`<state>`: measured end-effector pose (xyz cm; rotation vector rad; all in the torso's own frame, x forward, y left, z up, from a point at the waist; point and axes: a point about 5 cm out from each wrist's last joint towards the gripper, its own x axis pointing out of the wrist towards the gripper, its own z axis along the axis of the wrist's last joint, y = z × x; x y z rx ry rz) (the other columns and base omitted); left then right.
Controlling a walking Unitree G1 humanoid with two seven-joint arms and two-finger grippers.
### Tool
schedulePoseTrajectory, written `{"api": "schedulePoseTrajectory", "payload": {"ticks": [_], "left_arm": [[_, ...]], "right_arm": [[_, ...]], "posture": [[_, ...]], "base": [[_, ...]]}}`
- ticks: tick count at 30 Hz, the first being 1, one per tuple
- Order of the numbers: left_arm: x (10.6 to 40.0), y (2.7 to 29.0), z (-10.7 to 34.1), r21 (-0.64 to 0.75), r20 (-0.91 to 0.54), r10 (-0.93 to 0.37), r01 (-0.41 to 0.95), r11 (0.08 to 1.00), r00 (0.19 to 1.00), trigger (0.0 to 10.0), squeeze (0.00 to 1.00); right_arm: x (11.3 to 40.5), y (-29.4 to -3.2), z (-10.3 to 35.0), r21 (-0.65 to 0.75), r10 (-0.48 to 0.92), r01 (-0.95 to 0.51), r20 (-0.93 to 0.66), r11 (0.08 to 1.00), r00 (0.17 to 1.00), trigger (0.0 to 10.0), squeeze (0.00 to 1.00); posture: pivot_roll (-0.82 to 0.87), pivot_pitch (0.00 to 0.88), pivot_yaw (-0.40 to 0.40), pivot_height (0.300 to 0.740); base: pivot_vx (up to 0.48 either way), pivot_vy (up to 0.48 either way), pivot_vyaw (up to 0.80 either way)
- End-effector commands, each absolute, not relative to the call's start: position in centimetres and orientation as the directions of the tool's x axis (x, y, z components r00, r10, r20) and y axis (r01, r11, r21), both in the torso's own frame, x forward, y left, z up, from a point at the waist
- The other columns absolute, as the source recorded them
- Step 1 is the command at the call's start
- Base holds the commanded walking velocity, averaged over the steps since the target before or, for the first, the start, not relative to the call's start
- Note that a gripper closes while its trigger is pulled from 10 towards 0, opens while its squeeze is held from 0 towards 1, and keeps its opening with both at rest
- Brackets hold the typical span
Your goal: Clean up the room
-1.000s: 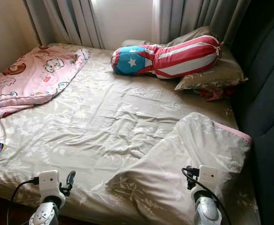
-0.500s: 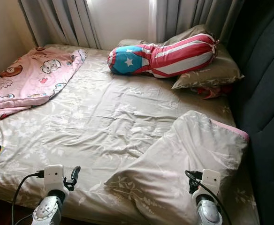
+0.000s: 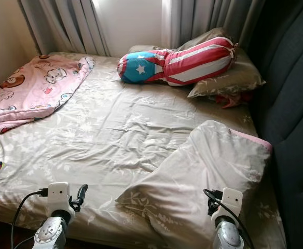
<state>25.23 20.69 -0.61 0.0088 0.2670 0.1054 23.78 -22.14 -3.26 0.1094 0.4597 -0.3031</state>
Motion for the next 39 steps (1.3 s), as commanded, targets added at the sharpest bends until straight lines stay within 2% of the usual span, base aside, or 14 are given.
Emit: {"api": "schedulePoseTrajectory", "payload": {"ticks": [1,15,16,20,27,28,29,30,34,39], "left_arm": [[25.2,20.7,-0.8,0.023,-0.28,0.103,-0.101,0.995,0.954,10.0,0.0],[25.1,21.1,-0.7,0.03,-0.28,0.107,-0.103,0.994,0.954,10.0,0.0],[25.1,21.2,-0.7,0.031,-0.28,0.109,-0.105,0.994,0.954,10.0,0.0],[25.1,21.3,-0.7,0.033,-0.277,0.111,-0.106,0.994,0.954,10.0,0.0],[25.0,21.3,-0.7,0.036,-0.275,0.107,-0.101,0.994,0.955,10.0,0.0],[24.9,21.3,-0.7,0.037,-0.275,0.106,-0.1,0.994,0.956,10.0,0.0],[24.9,21.4,-0.7,0.037,-0.274,0.106,-0.1,0.994,0.956,10.0,0.0],[24.8,21.4,-0.7,0.039,-0.275,0.105,-0.098,0.994,0.956,10.0,0.0],[24.5,21.4,-0.8,0.041,-0.274,0.104,-0.096,0.995,0.956,10.0,0.0],[24.2,21.5,-0.7,0.052,-0.269,0.096,-0.086,0.995,0.958,10.0,0.0]], "right_arm": [[24.0,-22.0,-3.2,0.033,-0.26,0.306,-0.447,0.951,0.856,10.0,0.0],[25.0,-22.3,-2.6,0.068,-0.28,0.348,-0.463,0.935,0.841,10.0,0.0],[25.2,-22.4,-2.5,0.081,-0.283,0.358,-0.464,0.93,0.839,10.0,1.0],[25.5,-22.2,-2.6,0.13,-0.252,0.358,-0.496,0.925,0.831,10.0,1.0],[25.6,-22.4,-2.7,0.113,-0.252,0.365,-0.539,0.924,0.804,10.0,1.0],[25.6,-22.3,-2.8,0.127,-0.243,0.368,-0.549,0.921,0.8,10.0,0.63],[25.7,-22.2,-2.8,0.14,-0.236,0.369,-0.556,0.919,0.797,10.0,0.63],[25.7,-21.9,-2.9,0.154,-0.216,0.362,-0.57,0.919,0.793,10.0,0.0],[26.0,-21.7,-2.8,0.14,-0.21,0.347,-0.574,0.927,0.792,10.0,0.0],[26.5,-21.6,-2.5,0.188,-0.203,0.367,-0.57,0.911,0.796,10.0,0.0]], "posture": [[-0.04,0.045,0.007,0.66],[-0.03,0.055,0.013,0.66],[-0.03,0.055,0.013,0.66],[-0.02,0.058,0.014,0.66],[-0.02,0.071,0.025,0.66],[-0.02,0.075,0.028,0.66],[-0.01,0.078,0.029,0.66],[-0.01,0.079,0.03,0.66],[0.0,0.092,0.035,0.66],[0.01,0.113,0.047,0.66]], "base": [[0.0,0.0,0.0],[0.0,0.0,0.0],[0.0,0.0,0.0],[0.0,0.0,0.0],[0.0,0.0,0.0],[0.0,0.0,0.0],[0.0,0.0,0.0],[0.0,0.0,0.0],[0.0,0.0,0.0],[0.0,0.0,0.0]]}}
